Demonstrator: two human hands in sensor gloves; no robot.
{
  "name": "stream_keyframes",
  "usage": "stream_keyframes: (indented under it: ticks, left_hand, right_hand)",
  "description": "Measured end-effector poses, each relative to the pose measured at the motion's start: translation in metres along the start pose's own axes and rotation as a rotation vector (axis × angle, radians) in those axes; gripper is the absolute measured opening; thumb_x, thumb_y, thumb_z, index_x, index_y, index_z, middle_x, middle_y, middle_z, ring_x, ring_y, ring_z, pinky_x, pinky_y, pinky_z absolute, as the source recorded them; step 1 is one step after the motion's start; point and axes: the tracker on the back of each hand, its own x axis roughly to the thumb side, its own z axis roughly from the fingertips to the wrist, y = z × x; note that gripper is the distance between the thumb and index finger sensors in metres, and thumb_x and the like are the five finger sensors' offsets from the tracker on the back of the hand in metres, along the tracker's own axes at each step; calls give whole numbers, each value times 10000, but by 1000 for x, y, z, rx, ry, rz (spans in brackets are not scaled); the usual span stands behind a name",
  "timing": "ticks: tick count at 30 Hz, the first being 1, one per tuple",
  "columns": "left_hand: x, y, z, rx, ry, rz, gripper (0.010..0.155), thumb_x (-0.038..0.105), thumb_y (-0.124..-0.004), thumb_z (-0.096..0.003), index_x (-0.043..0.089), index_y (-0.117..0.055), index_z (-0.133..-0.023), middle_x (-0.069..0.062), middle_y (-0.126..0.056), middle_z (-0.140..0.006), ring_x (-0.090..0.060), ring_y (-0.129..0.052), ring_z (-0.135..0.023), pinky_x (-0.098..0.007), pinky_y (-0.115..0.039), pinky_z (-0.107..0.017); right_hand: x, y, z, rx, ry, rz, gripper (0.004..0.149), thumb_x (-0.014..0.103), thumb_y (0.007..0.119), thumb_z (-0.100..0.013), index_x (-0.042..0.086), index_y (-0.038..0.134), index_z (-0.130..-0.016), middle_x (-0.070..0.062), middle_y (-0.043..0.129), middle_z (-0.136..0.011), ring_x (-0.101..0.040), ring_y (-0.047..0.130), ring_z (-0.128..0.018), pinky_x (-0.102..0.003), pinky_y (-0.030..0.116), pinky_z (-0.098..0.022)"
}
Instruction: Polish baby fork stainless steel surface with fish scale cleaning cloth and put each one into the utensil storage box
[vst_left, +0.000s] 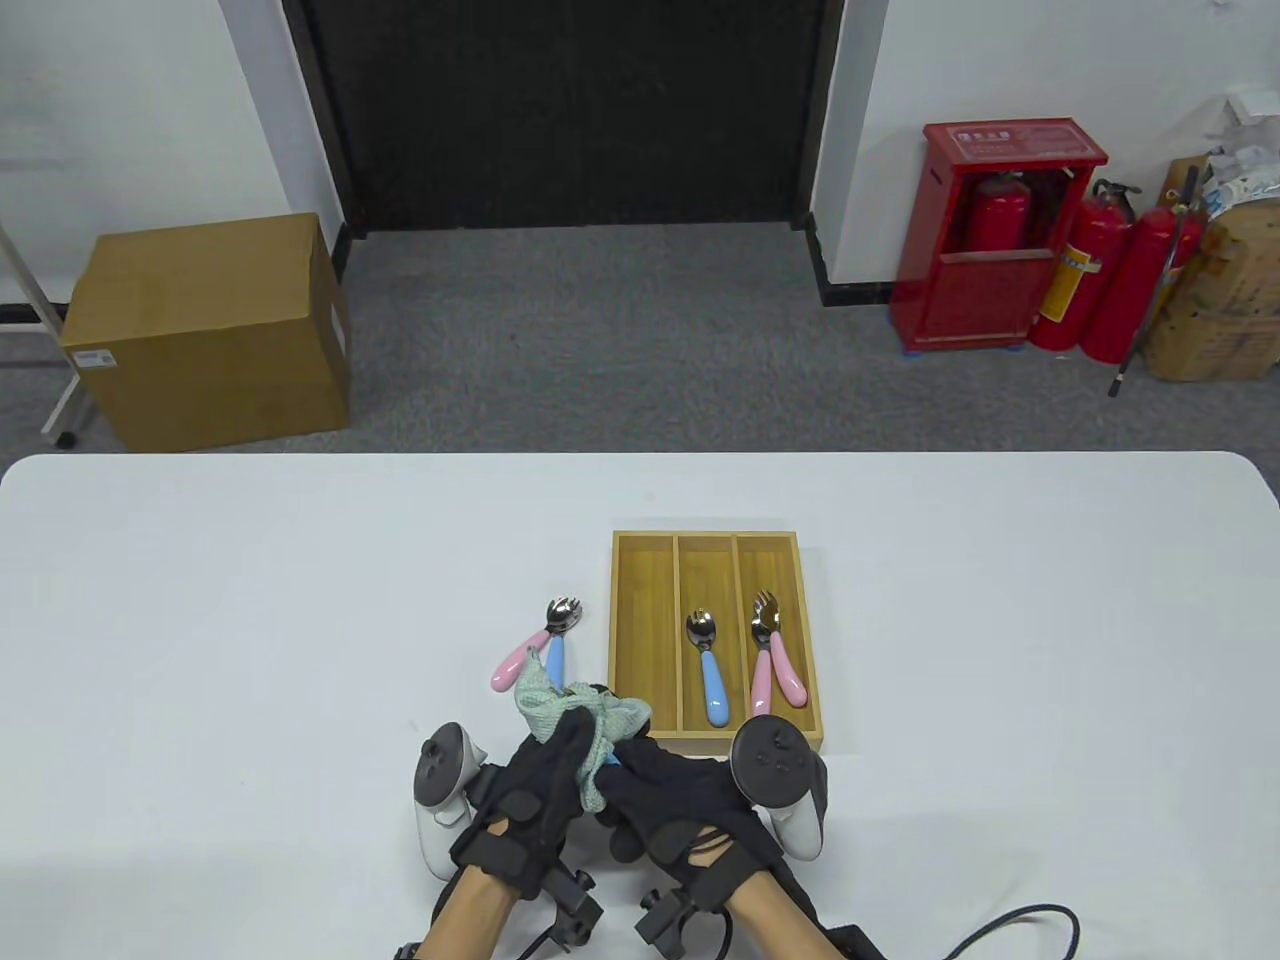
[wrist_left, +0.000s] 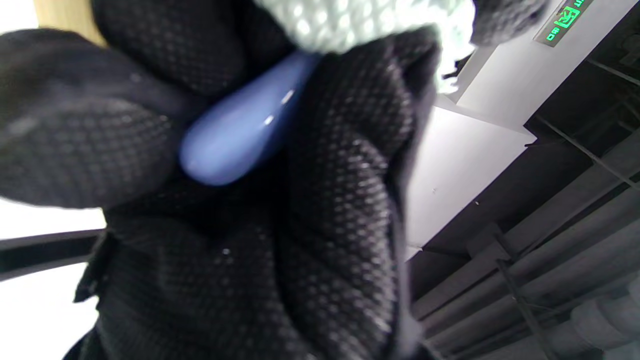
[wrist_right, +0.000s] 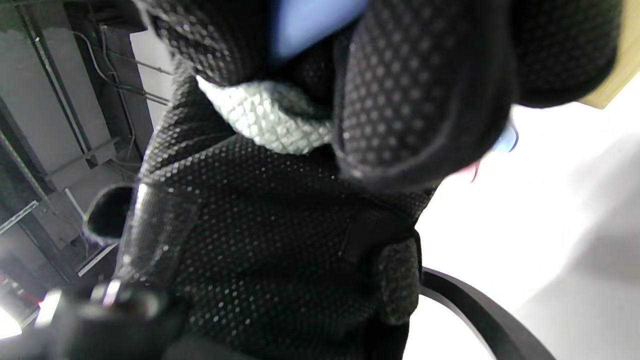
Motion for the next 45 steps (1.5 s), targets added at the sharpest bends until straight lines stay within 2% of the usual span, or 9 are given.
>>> stream_keyframes:
  ticks: [3,6,14,29,36,39,45]
  left_hand:
    - [0,1,1,10,1,53,607,584,-748,-556,233,-604,-1031,64,-890,-954,-189,-952,-905,-512,-706,-688]
    - [2,5,1,53,-18,56,540,565,-751,-545,269,-675,-990,95,-941,-899,-166,-988,-865,-498,-729,-681]
    - [10,17,-2,119,-39,-42,507,546,-752,-530,270,-740,-954,85,-995,-834,-153,-1046,-784,-475,-769,-655]
    - [14,36,1,257,-59,-158,441,513,-758,-534,306,-778,-923,52,-1010,-813,-168,-1057,-750,-476,-777,-638]
    - [10,35,5,298,-55,-127,447,522,-765,-533,301,-774,-921,57,-1012,-805,-162,-1062,-734,-470,-784,-628]
    - [4,30,4,290,-30,-59,461,531,-764,-536,299,-753,-934,60,-1000,-814,-154,-1055,-740,-460,-782,-634]
    - [-6,17,0,188,16,78,499,540,-759,-544,269,-720,-961,74,-986,-811,-145,-1048,-734,-464,-773,-635]
  right_hand:
    - [0,1,0,32,1,21,449,380,757,-435,56,840,-734,-237,956,-487,-219,988,-138,-551,825,-310]
    - [-2,4,-1,55,10,-5,448,384,753,-439,65,836,-742,-229,956,-491,-220,987,-141,-551,823,-314]
    - [-5,7,-4,56,24,1,452,397,756,-441,79,826,-755,-222,954,-495,-220,983,-146,-548,821,-318]
    - [-5,7,-4,89,30,52,476,393,769,-437,48,815,-762,-228,951,-479,-211,976,-136,-548,820,-320]
    - [-5,8,-4,86,12,72,476,389,771,-435,35,822,-750,-231,955,-464,-214,973,-117,-551,821,-313]
    - [-6,8,-5,81,6,74,474,384,770,-434,33,823,-747,-234,956,-463,-219,969,-112,-552,821,-310]
    - [-6,7,-6,67,1,64,466,383,768,-434,40,826,-744,-236,955,-463,-222,962,-107,-555,818,-310]
